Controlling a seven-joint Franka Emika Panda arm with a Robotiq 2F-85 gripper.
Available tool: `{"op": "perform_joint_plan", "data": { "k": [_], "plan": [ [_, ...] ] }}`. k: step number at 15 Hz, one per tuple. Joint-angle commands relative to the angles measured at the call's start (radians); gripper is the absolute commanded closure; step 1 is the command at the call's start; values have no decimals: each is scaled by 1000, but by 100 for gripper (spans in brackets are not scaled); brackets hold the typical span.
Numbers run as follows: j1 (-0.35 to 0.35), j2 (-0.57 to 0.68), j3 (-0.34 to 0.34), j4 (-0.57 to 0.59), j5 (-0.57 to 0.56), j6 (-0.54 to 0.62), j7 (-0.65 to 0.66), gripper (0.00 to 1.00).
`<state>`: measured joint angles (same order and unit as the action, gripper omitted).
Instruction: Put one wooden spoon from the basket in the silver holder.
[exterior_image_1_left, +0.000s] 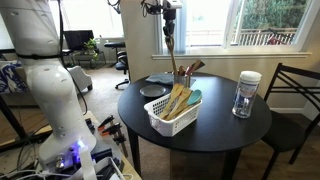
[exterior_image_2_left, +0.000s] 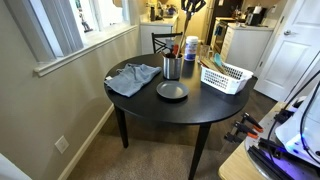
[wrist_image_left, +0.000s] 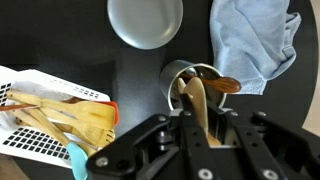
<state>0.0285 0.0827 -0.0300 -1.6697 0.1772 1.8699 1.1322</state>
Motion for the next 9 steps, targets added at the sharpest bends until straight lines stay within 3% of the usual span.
{"op": "perform_joint_plan", "data": {
  "k": [1,9],
  "plan": [
    [-35,-20,-11,-71,76,27,-58,92],
    [-81,13,-46,-145,219,43,-60,92]
  ]
}}
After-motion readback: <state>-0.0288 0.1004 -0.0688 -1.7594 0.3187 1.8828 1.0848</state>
